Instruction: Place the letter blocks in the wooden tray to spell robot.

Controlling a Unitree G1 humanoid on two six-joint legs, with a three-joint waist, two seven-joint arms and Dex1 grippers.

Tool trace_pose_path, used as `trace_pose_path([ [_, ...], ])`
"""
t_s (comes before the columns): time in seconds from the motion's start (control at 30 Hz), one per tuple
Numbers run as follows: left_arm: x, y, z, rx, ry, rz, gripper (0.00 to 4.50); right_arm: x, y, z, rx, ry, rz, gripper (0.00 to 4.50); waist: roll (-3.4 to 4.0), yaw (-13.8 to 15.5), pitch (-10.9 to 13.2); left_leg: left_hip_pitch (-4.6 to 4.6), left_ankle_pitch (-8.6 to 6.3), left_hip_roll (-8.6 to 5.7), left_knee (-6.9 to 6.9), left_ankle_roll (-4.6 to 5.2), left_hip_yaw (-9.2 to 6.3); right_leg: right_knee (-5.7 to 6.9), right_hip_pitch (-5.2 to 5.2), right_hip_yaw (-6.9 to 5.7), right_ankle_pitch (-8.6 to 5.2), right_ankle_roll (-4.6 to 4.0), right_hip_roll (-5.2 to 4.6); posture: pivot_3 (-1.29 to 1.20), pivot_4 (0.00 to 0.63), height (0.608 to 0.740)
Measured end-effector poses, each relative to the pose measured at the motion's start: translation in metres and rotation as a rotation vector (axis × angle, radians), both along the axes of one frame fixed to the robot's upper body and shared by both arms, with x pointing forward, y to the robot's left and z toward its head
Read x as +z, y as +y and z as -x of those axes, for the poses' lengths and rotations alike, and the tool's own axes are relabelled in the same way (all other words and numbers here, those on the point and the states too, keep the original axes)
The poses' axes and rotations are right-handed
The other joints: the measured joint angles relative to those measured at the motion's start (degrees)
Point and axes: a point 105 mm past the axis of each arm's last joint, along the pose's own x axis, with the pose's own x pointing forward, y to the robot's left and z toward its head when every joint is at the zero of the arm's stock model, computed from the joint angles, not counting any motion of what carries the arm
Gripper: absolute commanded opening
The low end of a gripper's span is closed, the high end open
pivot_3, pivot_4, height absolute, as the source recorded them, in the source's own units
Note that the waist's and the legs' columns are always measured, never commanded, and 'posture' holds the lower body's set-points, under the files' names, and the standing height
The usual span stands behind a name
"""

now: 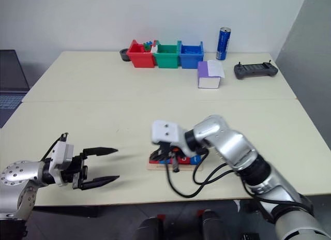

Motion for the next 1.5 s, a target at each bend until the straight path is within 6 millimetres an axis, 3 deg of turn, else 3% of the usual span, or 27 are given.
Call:
trace_pose_path([
  [0.1,0.022,-0.002,-0.007,0.029,-0.052,0.04,4.5,-0.009,-0.05,-0.016,-0.158,0.025,0.044,0.37,-0.01,0.6,0.0,-0.03,0.0,-0.03,-0.02,0.0,0.02,-0.1,0.01,0.01,0.0,0.0,-0.03,0.0,0.15,0.74],
  [0.2,0.042,-0.001,-0.006,0.043,-0.08,0.049,4.5,-0.023,-0.106,-0.013,-0.278,0.116,0.087,1.19,0.03,0.7,0.0,-0.06,-0.01,-0.03,-0.04,0.0,0.09,-0.16,-0.01,0.06,-0.01,0.01,-0.03,0.0,0.15,0.74],
  [0.27,0.049,0.005,0.0,0.054,-0.064,0.034,4.5,-0.016,-0.138,-0.008,-0.339,0.158,0.066,1.95,0.07,0.5,0.1,-0.02,-0.03,-0.03,-0.07,0.02,0.2,-0.16,-0.03,0.16,-0.04,0.05,-0.03,0.0,0.15,0.74],
  [0.3,0.05,0.007,0.003,0.06,-0.044,0.027,4.5,-0.002,-0.152,-0.005,-0.358,0.159,0.02,2.21,0.13,0.1,0.1,0.02,-0.05,-0.02,-0.1,0.07,0.26,-0.15,-0.05,0.23,-0.05,0.04,0.0,0.0,0.15,0.74],
  [0.4,0.048,0.01,0.012,0.058,0.002,0.027,4.5,0.023,-0.184,0.008,-0.386,0.141,-0.032,3.34,0.12,-0.3,0.1,0.09,-0.07,0.02,-0.13,0.1,0.24,-0.13,-0.03,0.19,-0.1,-0.02,0.05,0.0,0.15,0.74],
  [0.5,0.047,0.015,0.018,0.073,0.042,0.027,4.5,0.017,-0.218,0.016,-0.458,0.19,-0.03,4.34,0.09,-0.3,0.1,0.09,-0.07,0.01,-0.08,0.09,0.26,-0.15,0.0,0.2,-0.26,-0.28,0.03,0.0,0.15,0.74],
  [0.57,0.049,0.018,0.017,0.092,0.04,0.012,4.5,0.011,-0.233,0.016,-0.504,0.222,-0.042,4.43,0.09,-0.3,0.1,0.1,-0.07,0.0,-0.01,0.09,0.31,-0.14,0.01,0.26,-0.21,-0.21,0.01,0.0,0.15,0.74],
  [0.73,0.049,0.018,0.013,0.13,0.049,0.005,4.5,0.018,-0.255,0.017,-0.566,0.198,-0.069,4.43,0.11,-0.5,0.1,0.17,-0.06,0.0,-0.01,0.08,0.45,-0.11,0.02,0.37,-0.13,-0.07,0.0,0.0,0.15,0.74],
  [0.83,0.054,0.015,0.013,0.137,0.066,0.053,4.5,0.012,-0.26,0.024,-0.563,0.214,-0.051,4.43,0.11,-0.5,0.1,0.14,-0.07,0.0,-0.01,0.08,0.46,-0.13,0.02,0.39,-0.13,-0.06,0.0,0.0,0.15,0.74],
  [1.13,0.052,0.023,0.018,0.229,0.164,0.075,4.5,0.015,-0.26,0.026,-0.54,0.183,-0.067,4.43,0.11,-0.7,0.1,0.17,-0.07,0.0,-0.01,0.07,0.5,-0.13,0.02,0.42,-0.12,-0.05,0.0,0.0,0.15,0.74],
  [1.5,0.039,0.031,0.032,0.214,0.256,-0.057,4.5,0.008,-0.256,0.02,-0.507,0.193,-0.03,4.43,0.12,-0.8,0.1,0.16,-0.07,0.0,-0.02,0.07,0.52,-0.13,-0.01,0.43,-0.14,-0.09,-0.01,0.0,0.15,0.74],
])
